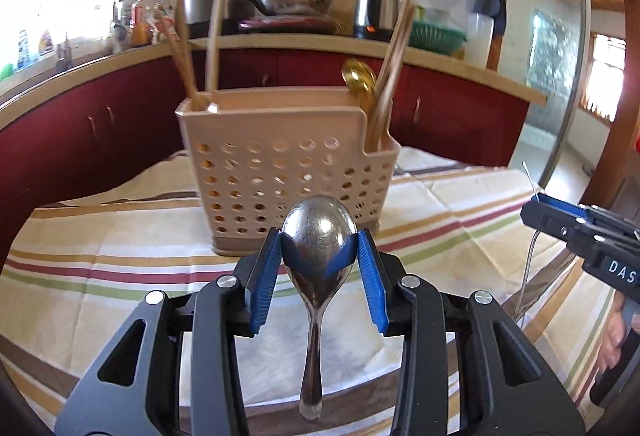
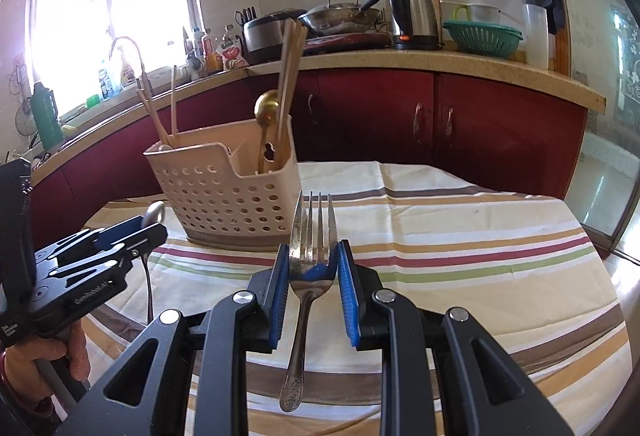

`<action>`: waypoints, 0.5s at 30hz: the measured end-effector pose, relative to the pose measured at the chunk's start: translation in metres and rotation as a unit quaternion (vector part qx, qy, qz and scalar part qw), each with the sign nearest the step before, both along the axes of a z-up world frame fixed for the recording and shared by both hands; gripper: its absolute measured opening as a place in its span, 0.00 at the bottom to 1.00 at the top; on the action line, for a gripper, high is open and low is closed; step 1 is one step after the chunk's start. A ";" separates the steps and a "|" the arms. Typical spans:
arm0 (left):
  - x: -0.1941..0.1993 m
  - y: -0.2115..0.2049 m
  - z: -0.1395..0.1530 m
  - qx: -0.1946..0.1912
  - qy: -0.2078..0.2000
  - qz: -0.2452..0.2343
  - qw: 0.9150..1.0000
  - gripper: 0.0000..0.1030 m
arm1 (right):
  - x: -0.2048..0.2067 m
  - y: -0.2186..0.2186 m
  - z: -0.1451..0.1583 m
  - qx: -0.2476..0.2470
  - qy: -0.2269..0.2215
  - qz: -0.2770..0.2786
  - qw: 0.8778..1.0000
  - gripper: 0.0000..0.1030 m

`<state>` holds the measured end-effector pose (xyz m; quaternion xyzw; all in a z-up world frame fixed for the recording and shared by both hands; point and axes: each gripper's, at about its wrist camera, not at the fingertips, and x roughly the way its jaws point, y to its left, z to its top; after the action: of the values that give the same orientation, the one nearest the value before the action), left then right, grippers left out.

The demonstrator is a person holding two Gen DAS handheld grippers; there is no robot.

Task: Organize utensils
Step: 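Lift the steel spoon with the left tool while the right tool carries the fork toward the caddy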

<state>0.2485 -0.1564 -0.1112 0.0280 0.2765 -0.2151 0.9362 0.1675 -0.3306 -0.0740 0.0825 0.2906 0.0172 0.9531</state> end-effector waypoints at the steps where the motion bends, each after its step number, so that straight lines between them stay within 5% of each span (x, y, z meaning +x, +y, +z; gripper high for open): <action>1: -0.002 0.002 0.002 -0.003 -0.003 0.002 1.000 0.37 | -0.001 0.002 0.002 -0.001 -0.002 0.001 1.000 0.24; 15: -0.016 0.035 0.058 -0.049 -0.082 0.030 0.995 0.37 | 0.000 0.020 0.042 -0.001 -0.070 0.014 0.997 0.24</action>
<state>0.2328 -0.1212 -0.0531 -0.0086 0.1887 -0.1976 0.9619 0.1680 -0.3105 -0.0325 0.0762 0.2239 0.0360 0.9710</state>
